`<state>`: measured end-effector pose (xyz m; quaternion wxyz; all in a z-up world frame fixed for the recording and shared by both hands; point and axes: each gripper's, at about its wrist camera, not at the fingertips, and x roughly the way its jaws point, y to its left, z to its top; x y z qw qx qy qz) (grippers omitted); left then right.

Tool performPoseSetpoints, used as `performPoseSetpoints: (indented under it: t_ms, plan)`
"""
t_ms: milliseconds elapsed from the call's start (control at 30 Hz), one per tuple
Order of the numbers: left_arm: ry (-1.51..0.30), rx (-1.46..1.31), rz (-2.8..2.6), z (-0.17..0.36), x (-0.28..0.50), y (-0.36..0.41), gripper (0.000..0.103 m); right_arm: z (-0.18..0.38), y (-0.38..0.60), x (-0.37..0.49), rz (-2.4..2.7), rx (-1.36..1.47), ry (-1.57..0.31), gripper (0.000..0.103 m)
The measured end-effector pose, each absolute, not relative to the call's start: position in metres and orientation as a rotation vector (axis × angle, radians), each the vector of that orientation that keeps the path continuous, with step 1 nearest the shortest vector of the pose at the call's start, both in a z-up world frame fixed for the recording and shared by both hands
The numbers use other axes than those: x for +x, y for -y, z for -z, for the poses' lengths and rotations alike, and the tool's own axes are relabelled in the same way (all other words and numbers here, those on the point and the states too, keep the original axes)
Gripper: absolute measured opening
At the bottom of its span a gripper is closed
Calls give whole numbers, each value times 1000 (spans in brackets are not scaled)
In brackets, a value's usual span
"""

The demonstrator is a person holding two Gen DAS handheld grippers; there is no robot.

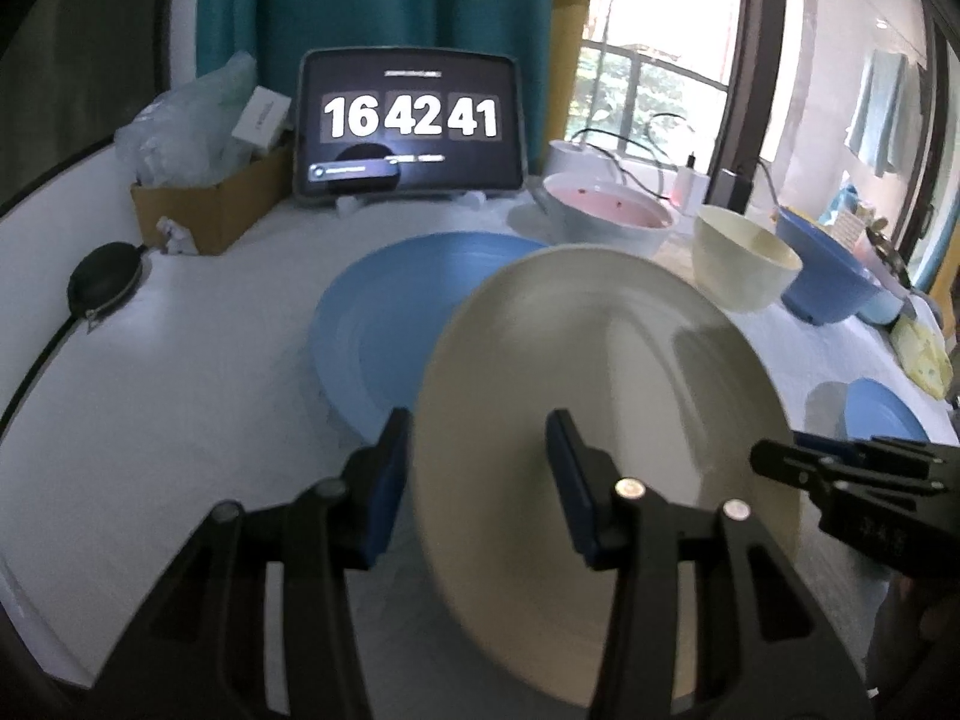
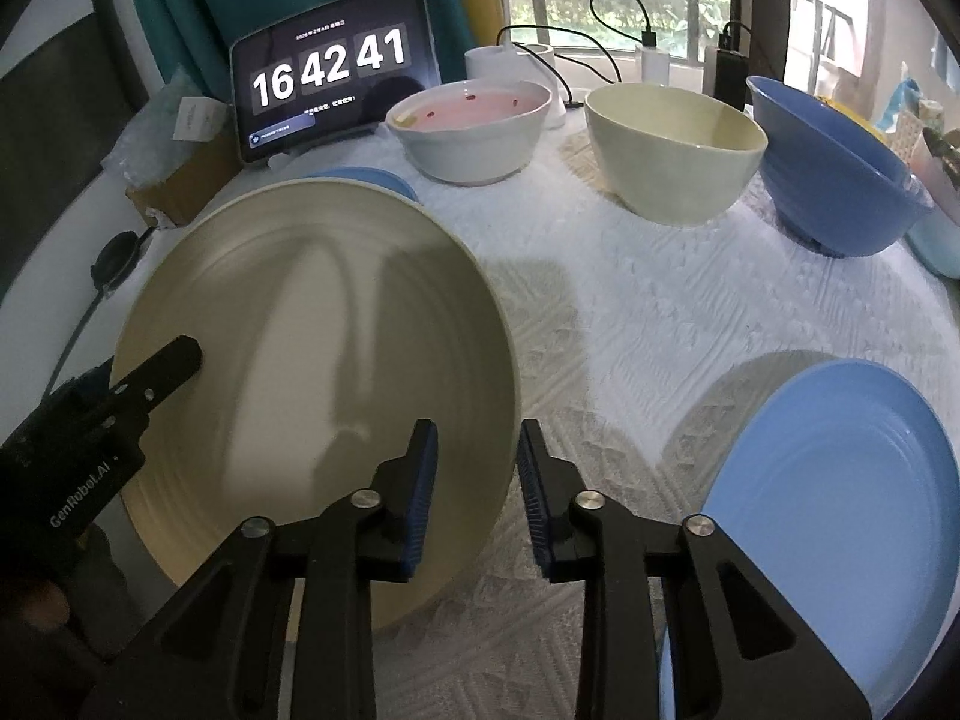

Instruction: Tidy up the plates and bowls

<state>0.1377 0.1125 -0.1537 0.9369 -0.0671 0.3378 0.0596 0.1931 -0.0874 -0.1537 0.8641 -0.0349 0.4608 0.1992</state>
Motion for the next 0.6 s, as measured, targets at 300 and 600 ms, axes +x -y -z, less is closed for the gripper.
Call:
performPoseSetpoints:
  t_ms: [300,600]
  plan:
    - [-684,-117,-121,150,133,-108,43,149,93,187,-414,-75,-945,17]
    - [-661,-99,-103,138,127,-95,43,138,108,180,-402,-55,-907,17]
